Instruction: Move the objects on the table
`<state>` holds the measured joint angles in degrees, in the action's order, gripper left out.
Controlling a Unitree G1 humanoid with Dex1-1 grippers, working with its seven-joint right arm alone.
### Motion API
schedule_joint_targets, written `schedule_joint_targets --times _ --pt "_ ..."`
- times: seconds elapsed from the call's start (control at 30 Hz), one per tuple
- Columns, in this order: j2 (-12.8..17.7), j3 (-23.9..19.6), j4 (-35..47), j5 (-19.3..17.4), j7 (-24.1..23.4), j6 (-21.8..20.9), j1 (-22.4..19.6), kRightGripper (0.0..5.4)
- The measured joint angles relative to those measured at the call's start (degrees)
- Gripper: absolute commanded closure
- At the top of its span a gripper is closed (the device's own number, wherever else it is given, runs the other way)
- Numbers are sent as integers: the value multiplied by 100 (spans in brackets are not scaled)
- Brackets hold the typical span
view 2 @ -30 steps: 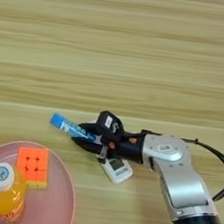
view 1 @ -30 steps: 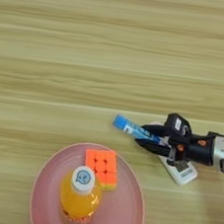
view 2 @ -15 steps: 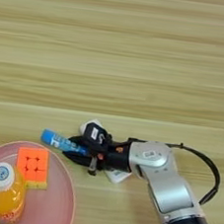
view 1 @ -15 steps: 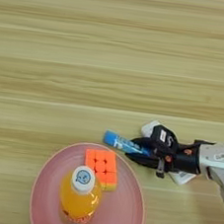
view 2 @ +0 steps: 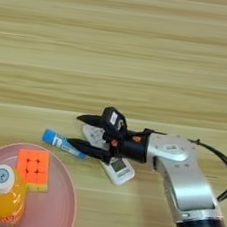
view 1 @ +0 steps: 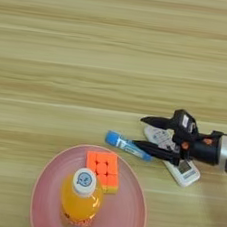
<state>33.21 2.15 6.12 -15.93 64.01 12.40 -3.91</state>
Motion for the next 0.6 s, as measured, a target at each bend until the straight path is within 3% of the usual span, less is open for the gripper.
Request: schedule_joint_targets --times 0.13,0.2,0.37,0.6 --pt "80 -662 14 -538 19 196 -165 141" --pt "139 -830 -86 -599 4 204 -261 117" --pt "258 -854 -664 -204 -175 113 -303 63" --pt "237 -606 -754 -83 -8 -13 -236 4"
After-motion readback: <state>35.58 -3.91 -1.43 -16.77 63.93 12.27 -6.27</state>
